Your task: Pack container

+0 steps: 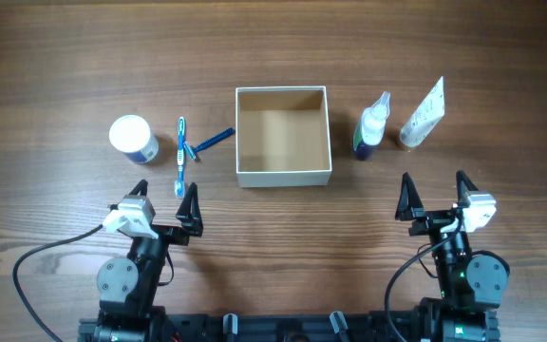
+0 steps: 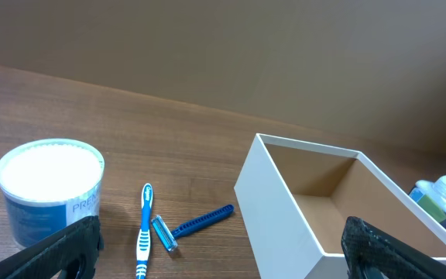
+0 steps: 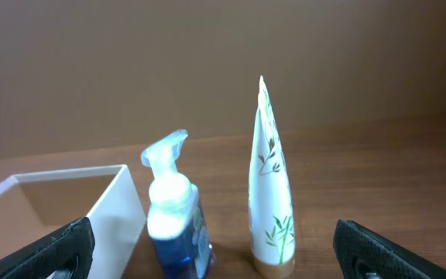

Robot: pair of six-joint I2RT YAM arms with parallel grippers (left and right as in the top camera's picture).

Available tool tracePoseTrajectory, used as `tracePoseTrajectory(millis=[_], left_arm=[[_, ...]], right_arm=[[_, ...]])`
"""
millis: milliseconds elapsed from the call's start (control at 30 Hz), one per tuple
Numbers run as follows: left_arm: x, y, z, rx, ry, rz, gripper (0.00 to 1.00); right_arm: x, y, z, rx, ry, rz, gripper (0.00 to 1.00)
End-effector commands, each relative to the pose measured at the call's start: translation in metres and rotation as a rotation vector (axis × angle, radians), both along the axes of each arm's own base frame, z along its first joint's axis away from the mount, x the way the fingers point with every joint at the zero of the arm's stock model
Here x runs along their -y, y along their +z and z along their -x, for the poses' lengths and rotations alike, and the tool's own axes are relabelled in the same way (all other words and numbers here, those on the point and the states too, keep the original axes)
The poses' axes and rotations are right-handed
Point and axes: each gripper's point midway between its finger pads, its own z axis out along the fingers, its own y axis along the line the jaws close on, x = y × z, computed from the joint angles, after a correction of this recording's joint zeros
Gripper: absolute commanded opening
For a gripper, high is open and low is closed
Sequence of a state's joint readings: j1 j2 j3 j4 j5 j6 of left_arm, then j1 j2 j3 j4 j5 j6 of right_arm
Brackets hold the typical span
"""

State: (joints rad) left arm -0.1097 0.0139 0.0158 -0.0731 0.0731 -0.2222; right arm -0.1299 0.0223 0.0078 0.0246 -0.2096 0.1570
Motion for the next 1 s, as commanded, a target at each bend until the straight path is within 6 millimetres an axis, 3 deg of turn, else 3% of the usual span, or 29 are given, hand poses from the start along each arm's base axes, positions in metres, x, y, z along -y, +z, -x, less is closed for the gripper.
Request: tracePoseTrajectory(millis=[0, 67, 167, 300, 567, 667, 733, 800, 967], left_arm=[[-0.001, -0.003, 0.0, 0.0, 0.005, -0.007, 1.0], [-0.001, -0.003, 0.0, 0.0, 0.005, -0.007, 1.0], [-0.001, -0.003, 0.0, 0.0, 0.005, -0.007, 1.0], [-0.001, -0.003, 0.0, 0.0, 0.005, -0.007, 1.0], [-0.001, -0.003, 0.0, 0.0, 0.005, -0.007, 1.0], [-0.001, -0.003, 0.0, 0.0, 0.005, -0.007, 1.0], [-0.001, -0.003, 0.0, 0.0, 0.005, -0.007, 1.0], [-0.001, -0.003, 0.0, 0.0, 0.005, -0.007, 1.0], [-0.001, -0.003, 0.0, 0.0, 0.005, -0.007, 1.0]], right_arm=[[-0.003, 0.011, 0.002, 0.021, 0.018, -0.103, 1.0], [-0.003, 0.026, 0.004, 0.05, 0.019, -0.096, 1.0], [-0.002, 0.068, 0.011, 0.094, 0.01, -0.09, 1.0], [0.008, 0.105, 0.012, 0.027, -0.052, -0.087, 1.0], [0.019, 0.177, -0.024, -0.304, -0.086, 0.011, 1.0], [-0.003, 0.205, -0.037, -0.38, 0.051, -0.034, 1.0], [-0.028, 0.216, -0.046, -0.409, 0.216, -0.051, 1.0], [-0.039, 0.223, -0.052, -0.403, 0.292, -0.038, 1.0], [-0.029, 0.213, -0.078, -0.513, 0.23, -0.123, 1.0]])
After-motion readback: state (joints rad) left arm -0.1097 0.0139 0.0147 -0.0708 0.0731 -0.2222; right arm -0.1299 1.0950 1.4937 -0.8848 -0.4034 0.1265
